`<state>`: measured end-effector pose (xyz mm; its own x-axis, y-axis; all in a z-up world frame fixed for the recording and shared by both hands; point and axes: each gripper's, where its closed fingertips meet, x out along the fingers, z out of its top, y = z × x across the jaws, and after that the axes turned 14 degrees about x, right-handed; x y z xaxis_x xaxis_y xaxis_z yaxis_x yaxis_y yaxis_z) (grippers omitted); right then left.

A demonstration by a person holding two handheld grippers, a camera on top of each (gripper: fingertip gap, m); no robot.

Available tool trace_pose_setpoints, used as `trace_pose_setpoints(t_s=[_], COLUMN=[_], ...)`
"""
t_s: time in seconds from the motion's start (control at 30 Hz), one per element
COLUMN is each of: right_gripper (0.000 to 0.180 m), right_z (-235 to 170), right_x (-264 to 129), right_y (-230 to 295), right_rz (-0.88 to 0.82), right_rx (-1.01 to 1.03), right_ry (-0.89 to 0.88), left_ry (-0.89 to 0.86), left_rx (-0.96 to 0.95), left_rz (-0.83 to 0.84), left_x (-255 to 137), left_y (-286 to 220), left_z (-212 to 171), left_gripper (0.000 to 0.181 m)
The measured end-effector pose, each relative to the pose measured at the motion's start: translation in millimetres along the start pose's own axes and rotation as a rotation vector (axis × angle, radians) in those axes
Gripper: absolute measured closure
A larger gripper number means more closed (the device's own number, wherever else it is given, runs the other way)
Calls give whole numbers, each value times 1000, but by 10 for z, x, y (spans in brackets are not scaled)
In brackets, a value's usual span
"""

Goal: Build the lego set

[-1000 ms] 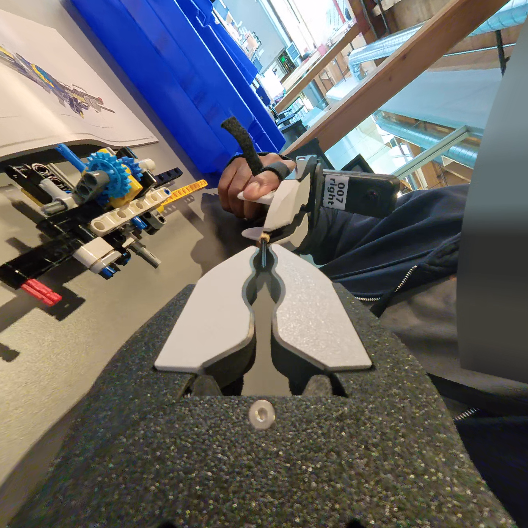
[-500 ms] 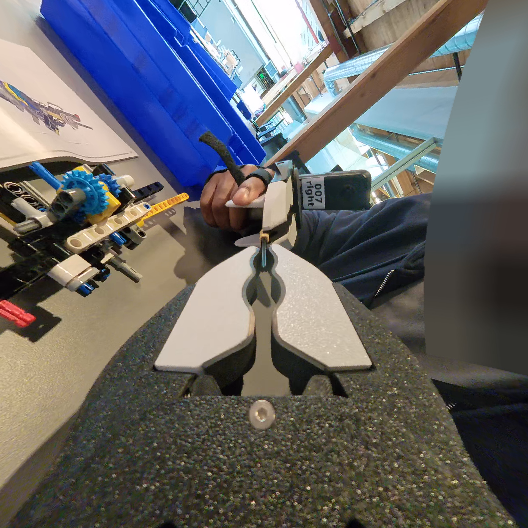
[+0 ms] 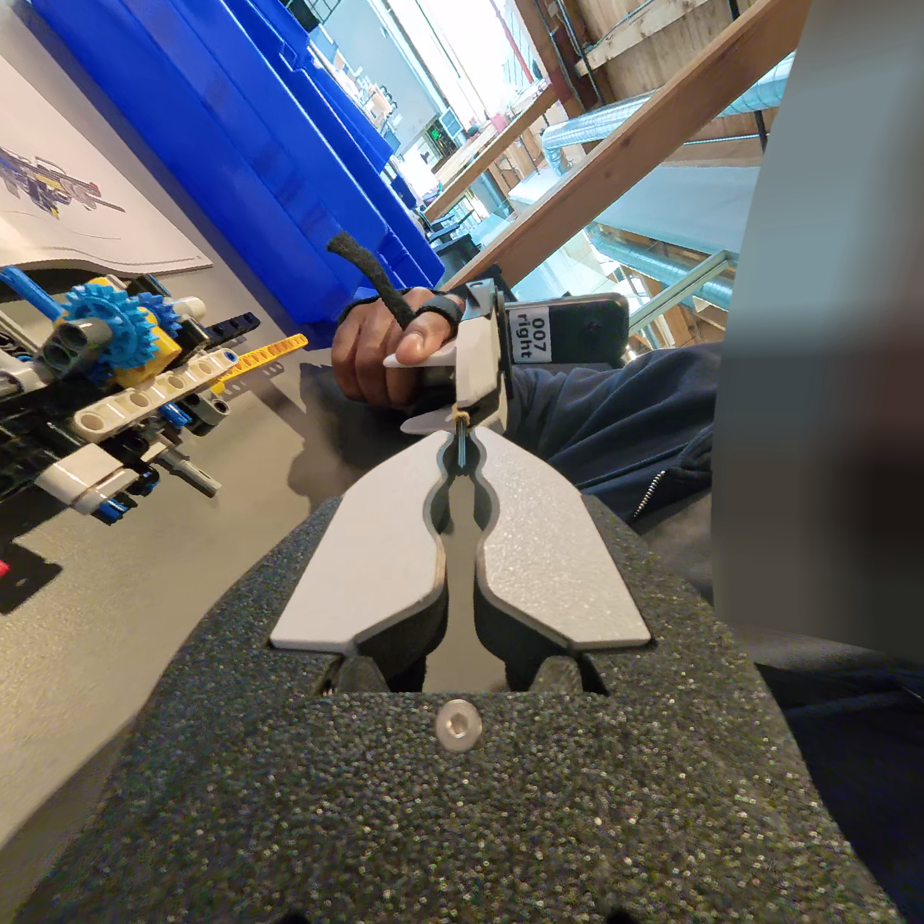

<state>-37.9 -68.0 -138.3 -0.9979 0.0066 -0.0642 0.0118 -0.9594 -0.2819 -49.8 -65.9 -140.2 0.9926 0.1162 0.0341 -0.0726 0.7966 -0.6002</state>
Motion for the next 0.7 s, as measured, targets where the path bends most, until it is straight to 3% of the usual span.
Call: trace_pose_setpoints(t_s=[0.7], right_gripper=[176], right_z=[-33], right_x=[79], right_y=[-28], right_rz=[10], right_rx=[72], right_ry=[21], left_ry=[16], left_rx=[36], left_rz=[67], left_x=[28], left_y=[64], left_z=[-16], left_gripper=[178])
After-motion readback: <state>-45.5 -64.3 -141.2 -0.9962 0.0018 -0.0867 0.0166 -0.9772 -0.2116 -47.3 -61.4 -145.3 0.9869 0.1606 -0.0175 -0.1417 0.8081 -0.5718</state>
